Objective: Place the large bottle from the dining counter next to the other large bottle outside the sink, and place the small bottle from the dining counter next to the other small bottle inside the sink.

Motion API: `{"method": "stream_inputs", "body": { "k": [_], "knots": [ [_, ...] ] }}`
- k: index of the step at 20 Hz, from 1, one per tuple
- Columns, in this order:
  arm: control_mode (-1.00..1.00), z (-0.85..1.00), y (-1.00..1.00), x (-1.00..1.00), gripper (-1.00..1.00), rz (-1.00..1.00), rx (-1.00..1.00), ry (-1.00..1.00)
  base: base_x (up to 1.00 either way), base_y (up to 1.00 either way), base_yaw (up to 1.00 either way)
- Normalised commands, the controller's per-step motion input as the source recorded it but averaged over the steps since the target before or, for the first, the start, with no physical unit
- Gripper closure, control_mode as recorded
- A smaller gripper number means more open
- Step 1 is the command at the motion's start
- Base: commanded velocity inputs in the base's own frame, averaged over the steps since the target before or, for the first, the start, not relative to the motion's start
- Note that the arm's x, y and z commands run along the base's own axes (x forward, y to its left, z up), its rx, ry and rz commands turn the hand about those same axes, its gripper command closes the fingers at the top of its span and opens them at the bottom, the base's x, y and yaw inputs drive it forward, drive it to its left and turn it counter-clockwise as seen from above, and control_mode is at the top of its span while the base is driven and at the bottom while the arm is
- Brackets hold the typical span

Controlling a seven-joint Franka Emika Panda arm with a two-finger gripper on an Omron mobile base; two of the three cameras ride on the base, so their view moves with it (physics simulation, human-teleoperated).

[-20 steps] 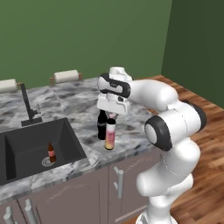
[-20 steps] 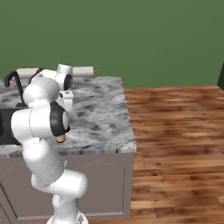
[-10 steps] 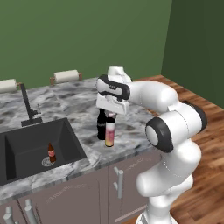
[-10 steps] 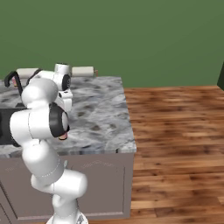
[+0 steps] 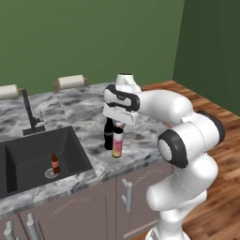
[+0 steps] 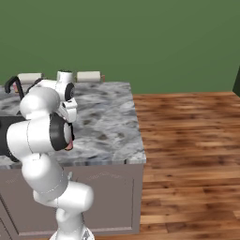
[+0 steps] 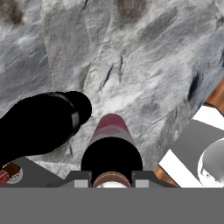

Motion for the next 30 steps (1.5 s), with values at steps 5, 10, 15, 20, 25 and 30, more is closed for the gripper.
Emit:
{"method": "stream_inputs", "body": {
  "k": [5, 10, 15, 20, 25, 30],
  "knots": [
    [-1.00, 0.00, 0.00, 0.00, 1.00, 0.00, 0.00, 0.00, 0.00, 0.00, 0.00],
    [-1.00, 0.00, 0.00, 0.00, -1.00, 0.00, 0.00, 0.00, 0.00, 0.00, 0.00],
    [-1.00, 0.00, 0.00, 0.00, -1.00, 0.00, 0.00, 0.00, 0.00, 0.00, 0.00],
    [-1.00, 0.04, 0.00, 0.00, -1.00, 0.00, -0.01, -0.04, 0.00, 0.00, 0.00],
    [-1.00, 0.36, 0.00, 0.00, -1.00, 0.01, -0.01, -0.06, 0.00, 0.00, 0.00],
    [-1.00, 0.40, 0.00, -0.04, -1.00, 0.04, 0.00, -0.06, 0.00, 0.00, 0.00]
  ]
}}
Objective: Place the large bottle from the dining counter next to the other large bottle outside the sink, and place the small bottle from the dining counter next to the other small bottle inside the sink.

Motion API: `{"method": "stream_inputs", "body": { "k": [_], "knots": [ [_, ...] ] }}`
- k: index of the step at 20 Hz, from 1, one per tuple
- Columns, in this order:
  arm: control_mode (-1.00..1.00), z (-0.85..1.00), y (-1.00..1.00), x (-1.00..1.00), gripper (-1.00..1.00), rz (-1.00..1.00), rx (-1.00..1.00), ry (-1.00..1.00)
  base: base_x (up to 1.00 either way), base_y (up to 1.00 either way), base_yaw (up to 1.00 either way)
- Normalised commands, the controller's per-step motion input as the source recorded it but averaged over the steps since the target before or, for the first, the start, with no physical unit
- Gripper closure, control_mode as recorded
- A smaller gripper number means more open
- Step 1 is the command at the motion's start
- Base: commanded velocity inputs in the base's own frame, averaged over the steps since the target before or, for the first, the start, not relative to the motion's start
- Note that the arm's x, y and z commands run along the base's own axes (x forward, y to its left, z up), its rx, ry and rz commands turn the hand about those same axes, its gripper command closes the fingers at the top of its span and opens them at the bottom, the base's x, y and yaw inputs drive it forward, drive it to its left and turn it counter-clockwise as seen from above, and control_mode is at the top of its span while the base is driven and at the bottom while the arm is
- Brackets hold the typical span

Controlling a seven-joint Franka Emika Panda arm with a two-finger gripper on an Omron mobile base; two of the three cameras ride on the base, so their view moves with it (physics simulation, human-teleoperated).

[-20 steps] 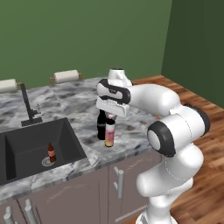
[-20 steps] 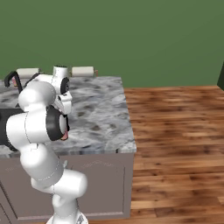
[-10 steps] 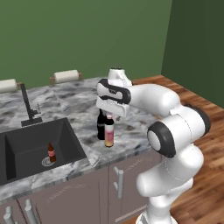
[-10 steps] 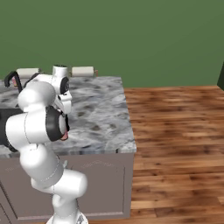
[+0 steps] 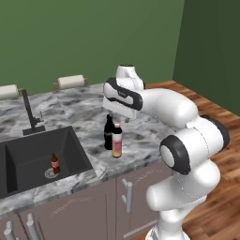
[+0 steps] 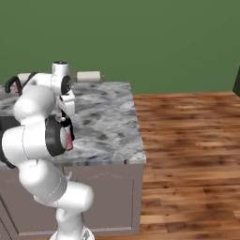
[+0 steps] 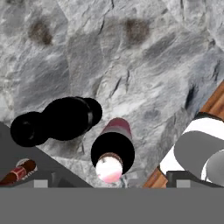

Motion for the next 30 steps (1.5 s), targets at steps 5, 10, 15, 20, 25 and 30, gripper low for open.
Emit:
{"method": "stream_inputs", "body": {
  "k": [5, 10, 15, 20, 25, 30],
  "knots": [
    [-1.00, 0.19, 0.01, -0.16, -1.00, 0.09, 0.00, 0.00, 0.00, 0.00, 0.00],
    [-1.00, 0.08, -0.04, -0.13, -1.00, 0.24, 0.00, -0.01, 0.00, 0.00, 0.00],
    [-1.00, 0.15, -0.04, -0.59, -1.00, 0.42, 0.00, -0.06, 0.00, 0.00, 0.00],
    [-1.00, 0.16, 0.00, -0.59, -1.00, 0.46, 0.00, -0.04, 0.00, 0.00, 0.00],
    [-1.00, 0.10, -0.08, -0.46, -1.00, 0.34, 0.01, -0.05, 0.00, 0.00, 0.00],
    [-1.00, 0.02, -0.25, -0.07, -1.00, 0.14, 0.07, -0.10, 0.00, 0.00, 0.00]
  ]
}}
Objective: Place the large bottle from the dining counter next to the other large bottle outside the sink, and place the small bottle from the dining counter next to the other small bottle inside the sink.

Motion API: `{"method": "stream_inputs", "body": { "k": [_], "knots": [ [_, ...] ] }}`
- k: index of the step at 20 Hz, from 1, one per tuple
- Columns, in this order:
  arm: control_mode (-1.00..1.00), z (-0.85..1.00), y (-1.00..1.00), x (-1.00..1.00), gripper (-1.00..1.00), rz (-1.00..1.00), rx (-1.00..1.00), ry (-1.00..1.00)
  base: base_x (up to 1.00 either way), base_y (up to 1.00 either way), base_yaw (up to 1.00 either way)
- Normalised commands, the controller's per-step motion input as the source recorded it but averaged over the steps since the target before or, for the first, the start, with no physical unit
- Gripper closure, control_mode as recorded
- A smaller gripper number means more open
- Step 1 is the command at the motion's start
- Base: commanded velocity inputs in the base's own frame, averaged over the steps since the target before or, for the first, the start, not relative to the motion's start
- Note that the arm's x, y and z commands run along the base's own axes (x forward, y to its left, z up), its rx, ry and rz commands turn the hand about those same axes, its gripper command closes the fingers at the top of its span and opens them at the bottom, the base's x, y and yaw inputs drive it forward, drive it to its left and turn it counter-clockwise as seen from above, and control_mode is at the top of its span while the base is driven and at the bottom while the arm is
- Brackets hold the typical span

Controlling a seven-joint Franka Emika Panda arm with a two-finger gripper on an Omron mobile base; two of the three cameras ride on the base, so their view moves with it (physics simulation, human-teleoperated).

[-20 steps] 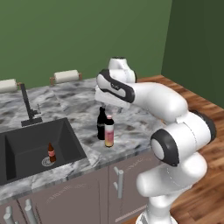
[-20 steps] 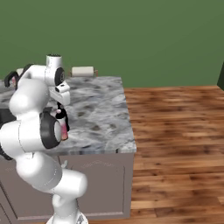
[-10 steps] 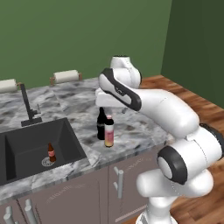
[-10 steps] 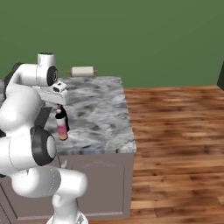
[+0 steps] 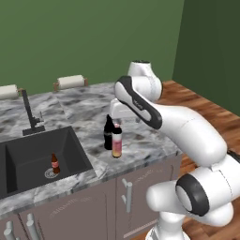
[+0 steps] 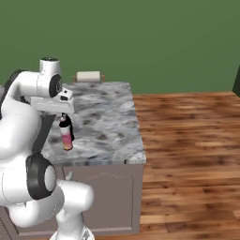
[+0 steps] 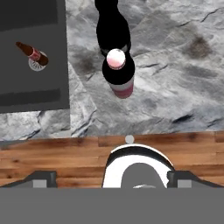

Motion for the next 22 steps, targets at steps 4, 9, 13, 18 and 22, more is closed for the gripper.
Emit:
{"method": "stream_inputs", "body": {
  "k": [4, 9, 13, 18, 22],
  "knots": [
    [-1.00, 0.00, -0.16, 0.02, -1.00, 0.11, 0.06, -0.12, 0.00, 0.00, 0.00],
    [-1.00, 0.03, -0.04, 0.00, -1.00, 0.10, 0.01, -0.04, 0.00, 0.00, 0.00],
    [-1.00, 0.09, 0.00, -0.11, -1.00, 0.07, 0.00, 0.00, 0.00, 0.00, 0.00],
    [-1.00, 0.22, 0.00, -0.18, -1.00, 0.07, 0.00, 0.00, 0.00, 0.00, 0.00],
    [-1.00, 0.28, 0.00, -0.24, -1.00, 0.06, 0.00, 0.00, 0.00, 0.00, 0.00]
  ]
}}
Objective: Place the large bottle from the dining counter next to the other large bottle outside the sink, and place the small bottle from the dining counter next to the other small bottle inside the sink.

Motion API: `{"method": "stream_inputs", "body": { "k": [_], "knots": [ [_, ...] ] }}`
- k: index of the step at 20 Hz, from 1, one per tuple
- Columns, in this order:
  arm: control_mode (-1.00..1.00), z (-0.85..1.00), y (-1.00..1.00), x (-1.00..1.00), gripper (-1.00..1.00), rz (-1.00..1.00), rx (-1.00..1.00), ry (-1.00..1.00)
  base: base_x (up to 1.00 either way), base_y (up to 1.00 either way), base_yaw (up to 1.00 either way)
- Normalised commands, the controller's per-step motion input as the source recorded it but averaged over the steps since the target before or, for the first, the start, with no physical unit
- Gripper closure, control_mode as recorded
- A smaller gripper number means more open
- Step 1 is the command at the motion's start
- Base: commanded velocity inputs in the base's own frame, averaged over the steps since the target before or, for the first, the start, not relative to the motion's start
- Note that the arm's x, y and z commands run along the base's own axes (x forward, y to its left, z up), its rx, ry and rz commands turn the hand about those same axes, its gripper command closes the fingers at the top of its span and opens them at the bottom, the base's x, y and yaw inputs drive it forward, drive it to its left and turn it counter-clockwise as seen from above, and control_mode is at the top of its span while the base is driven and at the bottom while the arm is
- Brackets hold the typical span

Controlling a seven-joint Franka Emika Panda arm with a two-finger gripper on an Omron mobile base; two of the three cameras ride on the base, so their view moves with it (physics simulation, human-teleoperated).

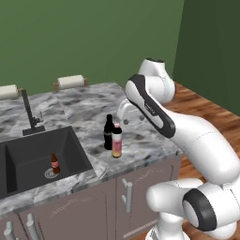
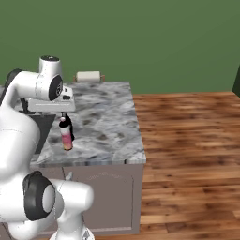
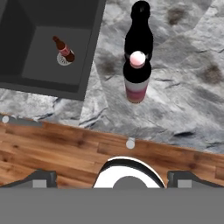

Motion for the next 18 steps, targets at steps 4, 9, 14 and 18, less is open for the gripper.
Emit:
{"method": "stream_inputs", "body": {
  "k": [4, 9, 14, 18],
  "knots": [
    [-1.00, 0.03, 0.00, -0.18, -1.00, 0.03, 0.00, -0.01, 0.00, 0.00, 0.00],
    [-1.00, 0.00, 0.00, 0.00, -1.00, 0.00, 0.00, 0.00, 0.00, 0.00, 0.00],
    [-1.00, 0.00, 0.00, 0.00, -1.00, 0.00, 0.00, 0.00, 0.00, 0.00, 0.00],
    [1.00, 0.00, 0.00, 0.00, -1.00, 0.00, 0.00, 0.00, -0.07, 0.03, 0.00]
  ]
}}
